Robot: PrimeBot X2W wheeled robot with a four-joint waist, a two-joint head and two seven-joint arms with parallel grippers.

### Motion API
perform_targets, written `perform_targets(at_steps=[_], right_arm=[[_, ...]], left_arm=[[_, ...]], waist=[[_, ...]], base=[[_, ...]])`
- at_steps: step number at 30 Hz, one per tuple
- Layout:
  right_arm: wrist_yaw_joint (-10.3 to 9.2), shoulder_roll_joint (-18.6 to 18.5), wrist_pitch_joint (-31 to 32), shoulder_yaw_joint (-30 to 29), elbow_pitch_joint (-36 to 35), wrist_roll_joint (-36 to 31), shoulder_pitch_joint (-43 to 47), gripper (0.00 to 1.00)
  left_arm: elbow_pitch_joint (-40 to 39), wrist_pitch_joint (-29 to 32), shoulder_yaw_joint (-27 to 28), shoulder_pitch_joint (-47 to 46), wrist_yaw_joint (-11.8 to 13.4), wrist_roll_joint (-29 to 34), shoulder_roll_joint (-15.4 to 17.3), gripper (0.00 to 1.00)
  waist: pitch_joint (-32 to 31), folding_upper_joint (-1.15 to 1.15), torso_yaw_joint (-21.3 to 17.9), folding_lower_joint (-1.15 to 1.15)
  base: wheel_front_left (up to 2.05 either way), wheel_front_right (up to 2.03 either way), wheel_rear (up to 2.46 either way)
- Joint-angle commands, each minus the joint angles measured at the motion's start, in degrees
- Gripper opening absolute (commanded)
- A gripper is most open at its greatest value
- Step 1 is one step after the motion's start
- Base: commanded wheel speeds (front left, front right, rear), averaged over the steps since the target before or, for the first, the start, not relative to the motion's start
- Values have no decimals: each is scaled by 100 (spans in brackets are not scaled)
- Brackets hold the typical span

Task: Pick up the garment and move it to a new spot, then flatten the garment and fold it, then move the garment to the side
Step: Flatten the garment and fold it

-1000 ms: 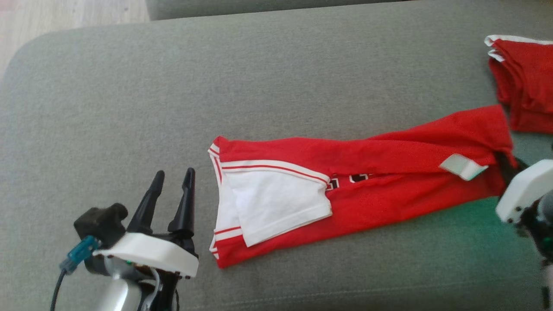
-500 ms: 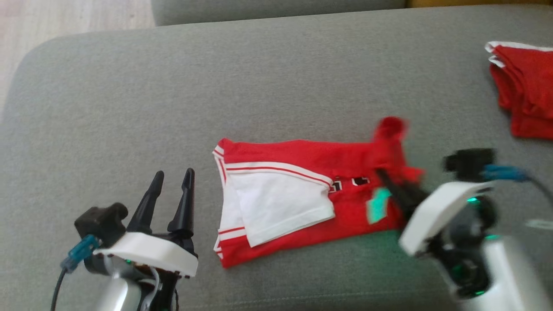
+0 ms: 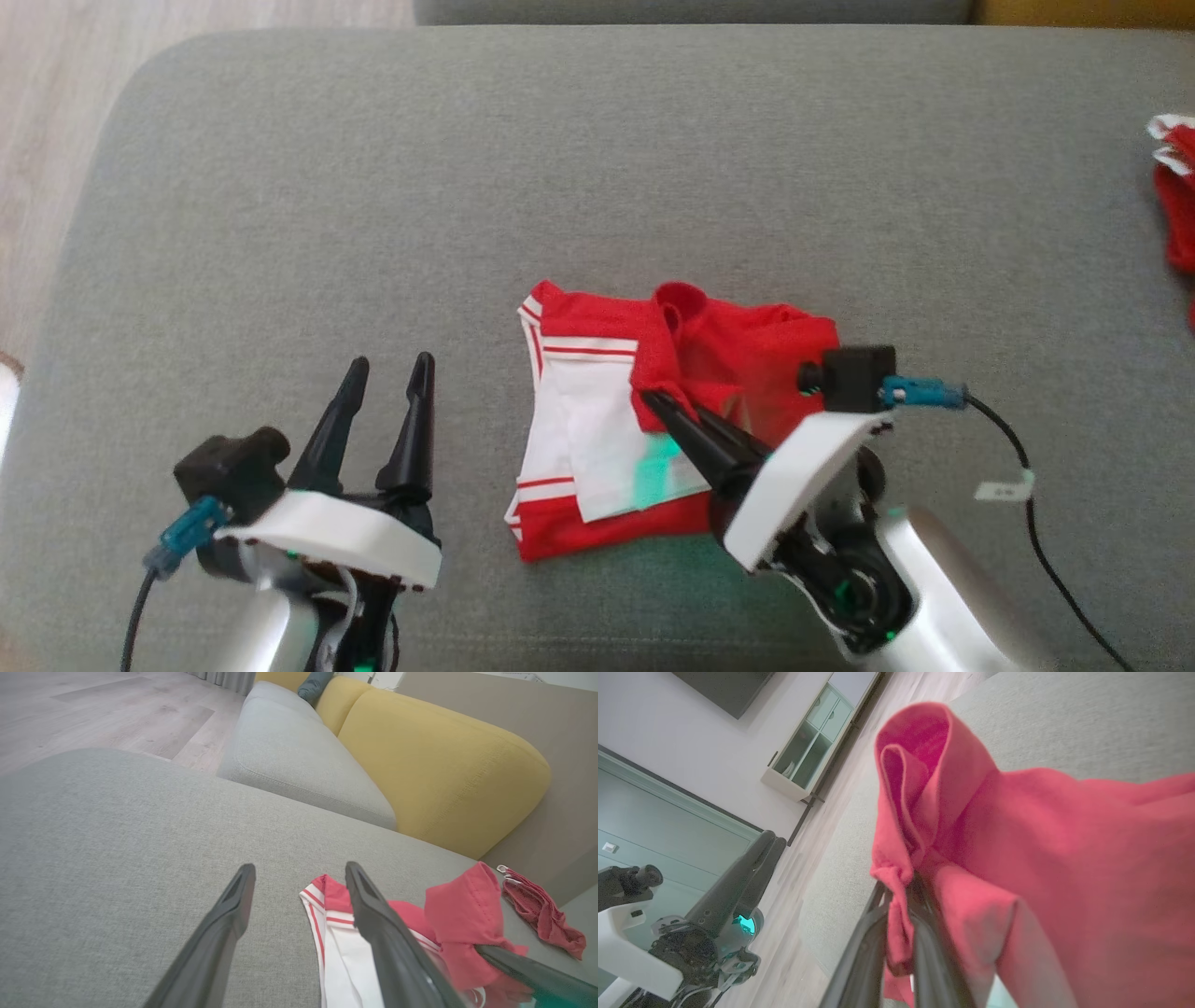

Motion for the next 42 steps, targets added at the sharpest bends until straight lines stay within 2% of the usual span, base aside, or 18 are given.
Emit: perform_targets(at_steps=[1,9,10,11,12,13,20,27,31,32,36,42], right_arm=[[39,80,-214,266,-2,148,-398,0],[39,81,-742,798,829,513,-966,0],[39,81,-794,889,929,581,-1030,10],[39,81,-853,973,1018,643,-1090,38],[39,81,-918,1058,1089,711,-1144,73],[39,81,-980,1148,1139,783,-1196,100],[39,81,-1465,1487,1248,1089,-1472,100],[39,82,-2033,1169,1222,885,-1564,100],[39,82,-2301,751,1323,344,-1533,100],[39,76,-2515,461,1370,-102,-1485,100],[39,68,-2993,-251,1346,-1099,-1246,100],[39,77,-3320,-1254,1122,-2231,-641,100]], left_arm=[[-130,-66,200,-273,-35,-52,34,100],[-66,-90,163,-300,-48,-72,19,100],[-56,-93,160,-305,-49,-74,18,100],[-48,-96,157,-309,-50,-77,18,100],[-39,-98,156,-312,-48,-79,18,100],[-32,-99,155,-313,-44,-81,20,100],[-22,-106,153,-298,-16,-95,39,100],[-34,-103,143,-263,10,-103,70,100],[-43,-105,140,-236,28,-104,90,100],[-50,-114,127,-224,34,-100,90,100],[-53,-148,77,-205,48,-68,70,100],[25,-313,53,-185,66,21,28,100]], waist=[[29,0,97,0],[40,0,226,0],[38,0,235,0],[35,0,240,0],[33,0,242,0],[29,0,242,0],[5,0,162,0],[-48,0,17,0],[-103,0,-61,0],[-148,0,-91,0],[-269,0,-128,0],[-445,0,-140,0]], base=[[0,0,0],[0,0,0],[0,0,0],[0,0,0],[0,0,0],[0,0,0],[0,0,0],[0,0,0],[0,0,0],[0,0,0],[0,0,0],[0,0,0]])
